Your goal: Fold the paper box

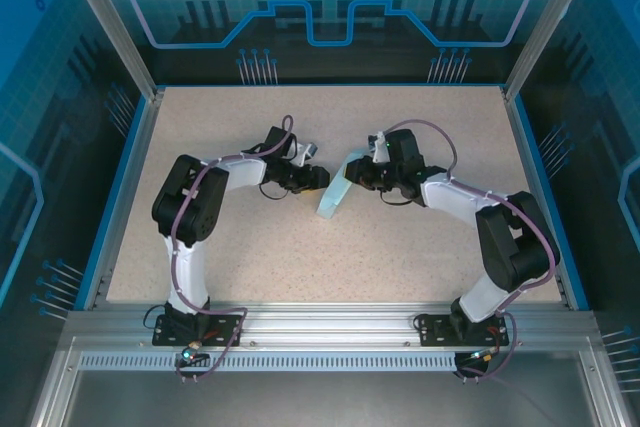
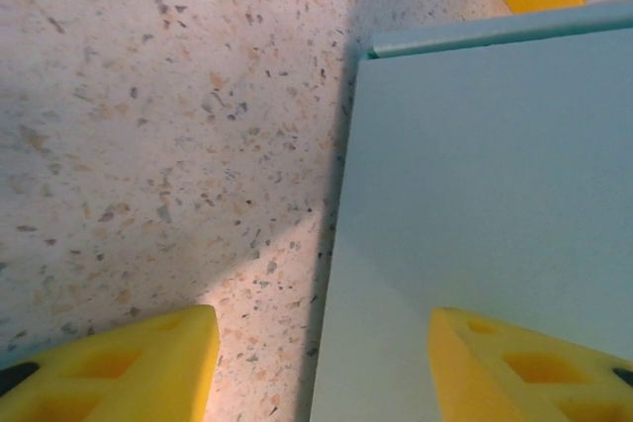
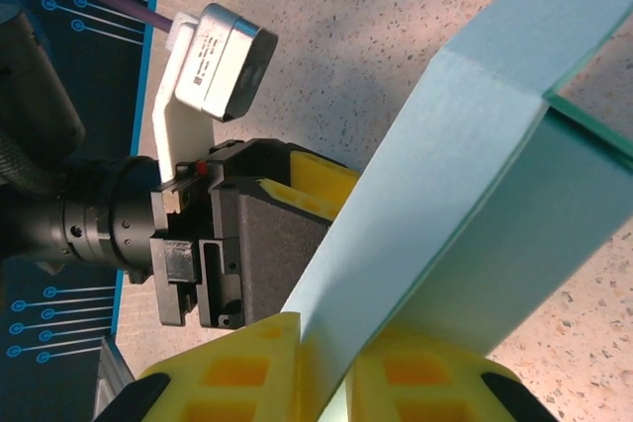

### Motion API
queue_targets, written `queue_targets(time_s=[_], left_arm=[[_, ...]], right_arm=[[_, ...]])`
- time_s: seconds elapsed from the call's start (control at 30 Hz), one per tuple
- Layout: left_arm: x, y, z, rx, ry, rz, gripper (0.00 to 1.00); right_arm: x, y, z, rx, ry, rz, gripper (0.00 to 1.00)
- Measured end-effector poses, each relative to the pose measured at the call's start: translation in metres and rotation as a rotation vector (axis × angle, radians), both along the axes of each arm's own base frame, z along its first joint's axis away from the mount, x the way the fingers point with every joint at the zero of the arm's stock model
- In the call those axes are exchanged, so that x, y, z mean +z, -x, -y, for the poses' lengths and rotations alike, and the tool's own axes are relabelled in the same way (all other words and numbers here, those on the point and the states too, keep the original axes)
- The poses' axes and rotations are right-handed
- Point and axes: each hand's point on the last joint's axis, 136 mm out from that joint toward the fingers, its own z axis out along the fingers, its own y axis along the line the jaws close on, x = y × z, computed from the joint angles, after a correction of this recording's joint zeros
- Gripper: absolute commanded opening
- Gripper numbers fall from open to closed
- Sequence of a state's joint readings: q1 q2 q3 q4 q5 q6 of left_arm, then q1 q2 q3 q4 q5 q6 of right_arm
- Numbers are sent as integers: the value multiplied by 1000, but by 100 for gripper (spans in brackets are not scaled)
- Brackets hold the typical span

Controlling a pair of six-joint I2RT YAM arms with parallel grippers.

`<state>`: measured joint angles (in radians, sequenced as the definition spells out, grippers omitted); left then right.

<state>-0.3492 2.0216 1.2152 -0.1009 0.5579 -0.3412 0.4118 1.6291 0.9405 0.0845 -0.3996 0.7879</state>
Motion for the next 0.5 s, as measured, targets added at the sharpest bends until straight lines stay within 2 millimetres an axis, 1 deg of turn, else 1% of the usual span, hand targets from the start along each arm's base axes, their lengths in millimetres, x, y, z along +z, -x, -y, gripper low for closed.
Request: queue_targets(time_s=[0.13,0.23,0.4,0.47,0.5], left_arm=[[9,-4,-11,44,-58,52,72],[23,0,-25,83,-98,107,77],[63,24,-45,121,-102,256,83],[79,36,-48,121,-87,330,85],[86,41,-46,112,-81,360,86]], right_arm=[[-1,-1,-2,-6,15,-3,18],[-3,-3,-3,-6,19,-5,18],[-3,-6,-7,-2,19,-3,18],[-3,-7,-9,0,19,-2,18],[-3,-8,-9,1,19,-2,18]])
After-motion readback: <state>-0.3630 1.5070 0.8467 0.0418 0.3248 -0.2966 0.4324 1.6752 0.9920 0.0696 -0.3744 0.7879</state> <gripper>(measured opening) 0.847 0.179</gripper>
